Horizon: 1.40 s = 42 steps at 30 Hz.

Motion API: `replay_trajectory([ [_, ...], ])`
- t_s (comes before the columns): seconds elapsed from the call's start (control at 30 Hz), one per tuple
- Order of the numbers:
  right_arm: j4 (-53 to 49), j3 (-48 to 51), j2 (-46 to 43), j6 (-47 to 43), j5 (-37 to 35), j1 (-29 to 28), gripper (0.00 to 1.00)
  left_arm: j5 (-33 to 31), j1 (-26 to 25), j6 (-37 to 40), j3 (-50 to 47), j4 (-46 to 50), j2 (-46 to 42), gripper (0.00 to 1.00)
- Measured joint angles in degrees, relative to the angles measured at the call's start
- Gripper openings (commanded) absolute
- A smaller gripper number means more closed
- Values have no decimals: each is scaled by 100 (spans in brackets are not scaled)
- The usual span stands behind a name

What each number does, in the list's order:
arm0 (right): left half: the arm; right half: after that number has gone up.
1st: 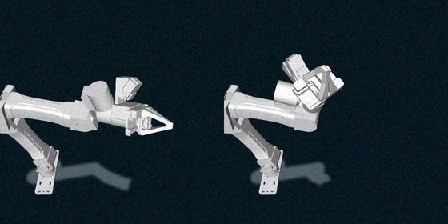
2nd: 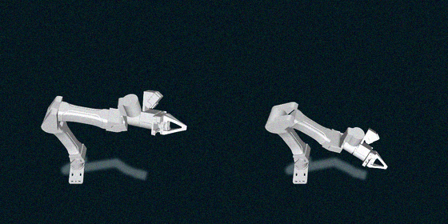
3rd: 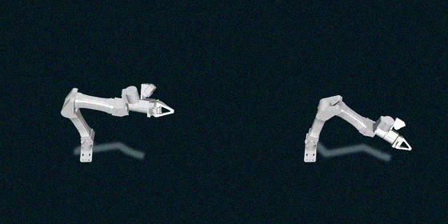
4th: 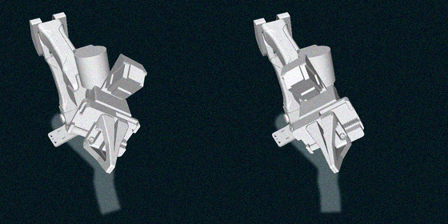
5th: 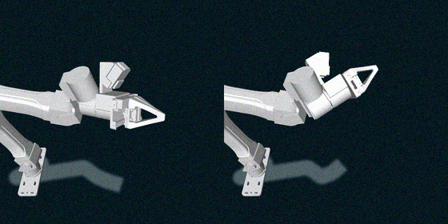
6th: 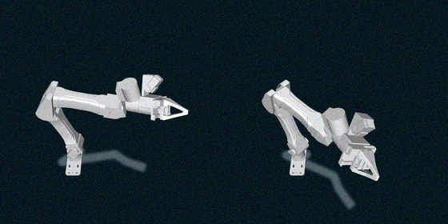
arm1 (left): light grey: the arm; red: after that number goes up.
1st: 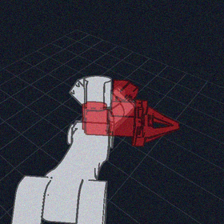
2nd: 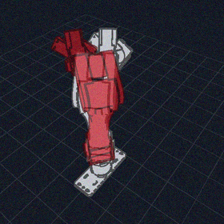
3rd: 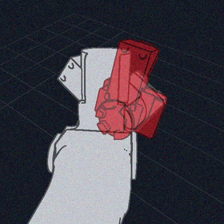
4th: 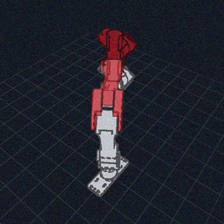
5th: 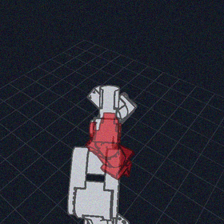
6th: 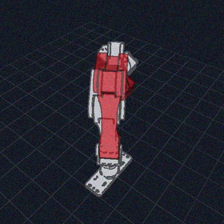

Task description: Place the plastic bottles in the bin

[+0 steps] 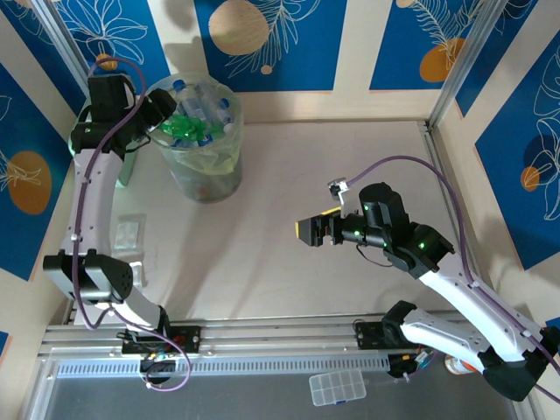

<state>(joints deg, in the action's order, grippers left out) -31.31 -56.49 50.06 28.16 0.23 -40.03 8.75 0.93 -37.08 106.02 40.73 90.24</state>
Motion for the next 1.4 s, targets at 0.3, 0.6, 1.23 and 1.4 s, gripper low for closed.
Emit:
replay_trajectory([
  [0.3, 35, 0, 118, 4, -4, -2, 98, 42, -293, 570, -33, -356, 26, 63],
  [0.6, 63, 0, 251, 46, -26, -15, 98, -1285, -979, 1526, 153, -234, 651, 63],
  [1.23, 17, -247, 315, 39, -87, -42, 98, -2413, -1399, 2103, -426, -743, 461, 76],
  [1.4, -28, -487, 315, -31, -142, -46, 100, -2024, -1410, 2201, -599, -748, -83, 87],
])
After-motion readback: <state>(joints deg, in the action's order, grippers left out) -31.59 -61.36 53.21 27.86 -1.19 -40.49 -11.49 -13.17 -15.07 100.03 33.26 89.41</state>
